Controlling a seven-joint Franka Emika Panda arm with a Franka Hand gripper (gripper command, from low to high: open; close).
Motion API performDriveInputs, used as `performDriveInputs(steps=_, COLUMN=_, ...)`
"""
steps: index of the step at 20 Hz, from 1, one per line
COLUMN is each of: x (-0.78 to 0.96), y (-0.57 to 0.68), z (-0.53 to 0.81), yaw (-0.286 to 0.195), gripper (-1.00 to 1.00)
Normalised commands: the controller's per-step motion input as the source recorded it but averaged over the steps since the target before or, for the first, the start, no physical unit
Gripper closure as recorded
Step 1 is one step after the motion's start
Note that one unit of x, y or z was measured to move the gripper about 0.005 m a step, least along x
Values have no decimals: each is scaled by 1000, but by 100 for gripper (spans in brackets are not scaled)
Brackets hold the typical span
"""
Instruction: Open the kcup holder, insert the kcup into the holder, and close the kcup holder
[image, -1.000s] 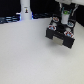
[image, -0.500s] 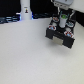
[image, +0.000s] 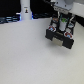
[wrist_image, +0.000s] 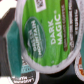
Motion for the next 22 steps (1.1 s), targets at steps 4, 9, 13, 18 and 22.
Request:
performDriveInputs(steps=4, x=-130, y=94, z=393, yaw=0, gripper=100)
performDriveInputs(steps=9, x=-86, y=-11, z=91, yaw=-3, gripper=100)
performDriveInputs(steps=13, x=-66, y=-25, z=-112, yaw=-10, gripper=100)
performDriveInputs(steps=18, x=-32, y=13, z=-110, yaw=-2, gripper=100)
performDriveInputs(steps=22, x=-249, y=49, z=-21, yaw=2, gripper=100)
